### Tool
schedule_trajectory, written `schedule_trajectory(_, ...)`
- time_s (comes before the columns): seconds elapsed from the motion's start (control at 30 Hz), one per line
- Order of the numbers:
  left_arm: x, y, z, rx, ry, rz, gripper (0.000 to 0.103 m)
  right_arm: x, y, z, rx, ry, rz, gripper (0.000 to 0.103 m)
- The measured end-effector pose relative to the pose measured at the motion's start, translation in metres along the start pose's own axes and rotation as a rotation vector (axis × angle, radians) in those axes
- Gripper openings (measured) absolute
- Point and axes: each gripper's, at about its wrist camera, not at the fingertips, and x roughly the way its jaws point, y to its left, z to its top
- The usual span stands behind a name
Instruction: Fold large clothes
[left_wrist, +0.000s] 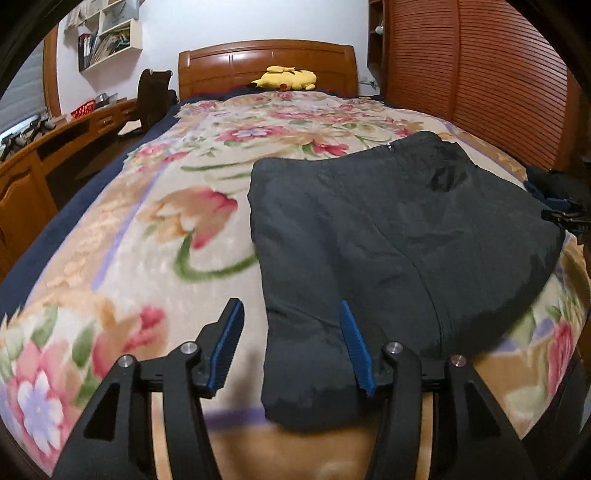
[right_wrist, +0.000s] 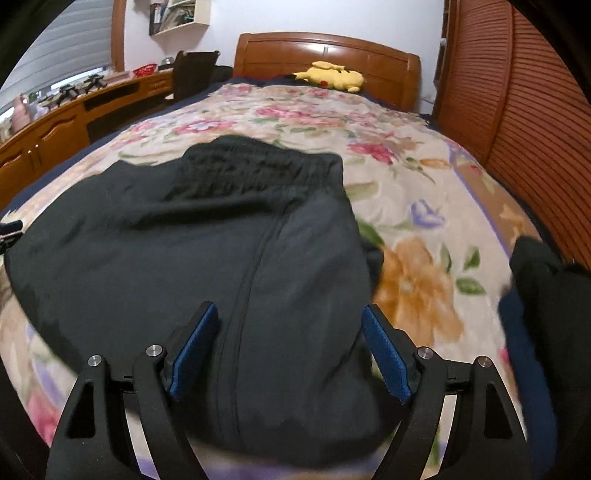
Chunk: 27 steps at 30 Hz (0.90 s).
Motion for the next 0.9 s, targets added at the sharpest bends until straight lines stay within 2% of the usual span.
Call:
schedule_trajectory(0.17, -0.001, 0.001, -0.011, -0.02, 0.012, -0.007, 0.055, 0.0, -0.012, -0.012, 0.073, 0.03, 0.033, 0.089)
schedule_trajectory(0.27, 0.004, -0.002, -0.018, -0.023, 0.018, -0.002, 0.055, 0.008, -0.005, -0.02, 0.042, 0.063, 0.009, 0.092)
schedule_trajectory(0.4, 0.008, 0.005, -0.024, -0.1, 0.025, -0.031, 0.055, 0.019, -0.005, -0.027, 0.097, 0.082, 0.057, 0.092)
schedule_trajectory(0.53, 0.0, 0.008, -0.028, -0.146, 0.013, -0.045, 0.055, 0.024, 0.0, -0.032, 0.112, 0.098, 0.058, 0.093)
schedule_trajectory(0.77, -0.023, 0.006, -0.032, -0.165, -0.033, -0.075, 0.055, 0.026, -0.001, -0.037, 0.138, 0.104, 0.075, 0.093)
schedule_trajectory(0.9, -0.02, 0.003, -0.03, -0.154, -0.021, -0.068, 0.055, 0.027, -0.002, -0.039, 0.152, 0.101, 0.085, 0.092)
